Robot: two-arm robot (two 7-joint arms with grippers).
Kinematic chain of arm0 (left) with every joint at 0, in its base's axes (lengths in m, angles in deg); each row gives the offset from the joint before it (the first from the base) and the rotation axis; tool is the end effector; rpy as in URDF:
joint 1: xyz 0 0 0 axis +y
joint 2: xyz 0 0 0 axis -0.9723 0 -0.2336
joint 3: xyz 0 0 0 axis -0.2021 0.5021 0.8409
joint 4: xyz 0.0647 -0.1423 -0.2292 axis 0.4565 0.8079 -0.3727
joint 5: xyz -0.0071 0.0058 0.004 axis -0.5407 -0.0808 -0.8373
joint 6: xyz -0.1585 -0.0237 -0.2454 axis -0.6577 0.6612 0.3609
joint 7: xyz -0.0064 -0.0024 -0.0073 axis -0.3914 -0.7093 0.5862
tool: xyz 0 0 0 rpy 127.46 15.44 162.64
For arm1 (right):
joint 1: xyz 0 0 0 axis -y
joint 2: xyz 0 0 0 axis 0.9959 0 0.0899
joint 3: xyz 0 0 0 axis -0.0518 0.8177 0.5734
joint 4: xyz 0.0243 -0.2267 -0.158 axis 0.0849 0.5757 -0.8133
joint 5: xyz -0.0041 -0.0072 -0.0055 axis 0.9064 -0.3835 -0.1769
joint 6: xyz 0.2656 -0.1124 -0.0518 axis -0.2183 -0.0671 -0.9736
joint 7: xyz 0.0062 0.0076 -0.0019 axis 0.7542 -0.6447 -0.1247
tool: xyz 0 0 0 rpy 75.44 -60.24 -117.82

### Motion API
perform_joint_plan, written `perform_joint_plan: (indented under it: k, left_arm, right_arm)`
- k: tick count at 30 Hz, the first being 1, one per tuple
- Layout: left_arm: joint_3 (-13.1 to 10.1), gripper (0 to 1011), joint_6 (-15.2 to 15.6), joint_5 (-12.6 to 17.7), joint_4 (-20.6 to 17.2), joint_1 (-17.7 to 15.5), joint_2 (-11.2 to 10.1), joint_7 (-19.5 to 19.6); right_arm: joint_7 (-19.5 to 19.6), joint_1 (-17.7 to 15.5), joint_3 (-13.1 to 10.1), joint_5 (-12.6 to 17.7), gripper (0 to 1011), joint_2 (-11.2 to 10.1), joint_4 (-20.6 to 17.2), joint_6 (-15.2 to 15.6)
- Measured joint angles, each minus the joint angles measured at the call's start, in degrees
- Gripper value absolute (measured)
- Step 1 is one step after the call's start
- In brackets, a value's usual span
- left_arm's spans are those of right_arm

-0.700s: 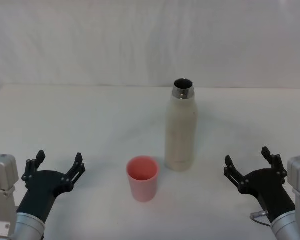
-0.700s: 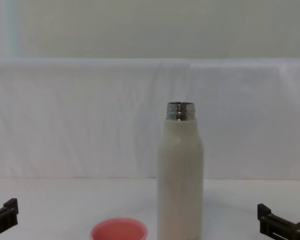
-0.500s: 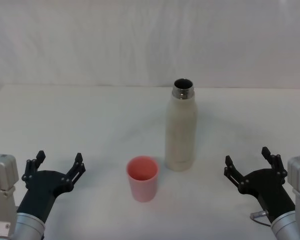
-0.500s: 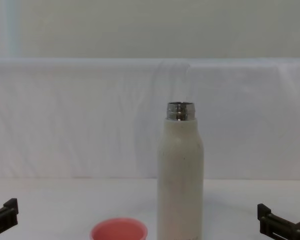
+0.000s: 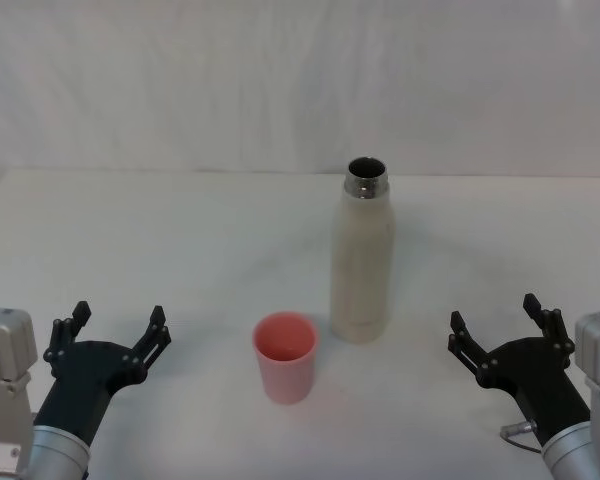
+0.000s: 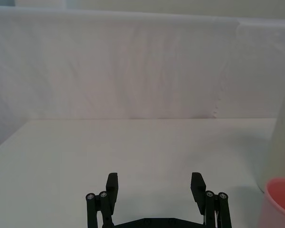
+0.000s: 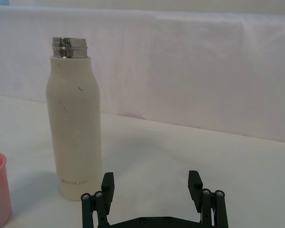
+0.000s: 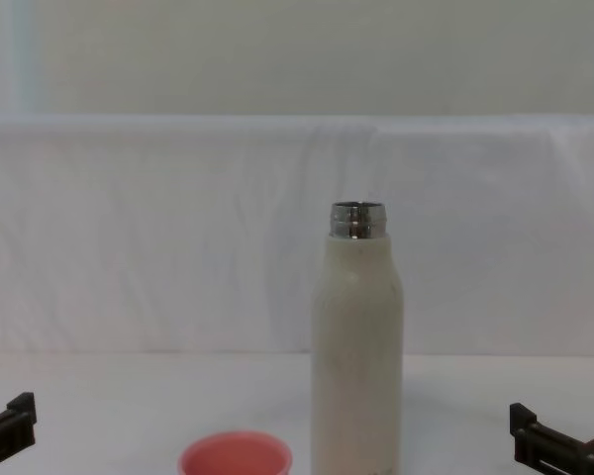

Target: Grasp the thermos with one hand and pour water into the cup lid.

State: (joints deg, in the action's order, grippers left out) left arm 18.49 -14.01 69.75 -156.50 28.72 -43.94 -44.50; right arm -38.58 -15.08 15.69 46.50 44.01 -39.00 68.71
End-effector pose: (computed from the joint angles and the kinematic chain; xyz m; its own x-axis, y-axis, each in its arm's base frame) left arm 0.2406 0.0361 -0.2732 0.1245 0.9917 -0.0328 -0.9921 0.1240 -0.0175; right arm 0.2529 0.0361 -0.2849 0.2625 -0.9626 0.0674 0.9628 0.2659 0.0476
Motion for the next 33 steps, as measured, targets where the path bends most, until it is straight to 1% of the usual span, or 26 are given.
perform_joint_plan:
  k: [22, 29, 33]
  left_arm:
    - [0.0, 1001, 0.0, 0.0, 0.0, 0.0, 0.0, 0.0]
    - [0.0, 1001, 0.0, 0.0, 0.0, 0.0, 0.0, 0.0]
    - [0.0, 1001, 0.0, 0.0, 0.0, 0.0, 0.0, 0.0]
  right_arm:
    - [0.0, 0.0, 0.0, 0.0, 1001, 0.0, 0.0, 0.0]
    - [-1.8, -0.3, -1.0, 0.0, 1001, 0.3, -1.5, 1.1]
    - [-3.9, -0.6, -1.9, 0.7, 1001, 0.2, -2.5, 2.1]
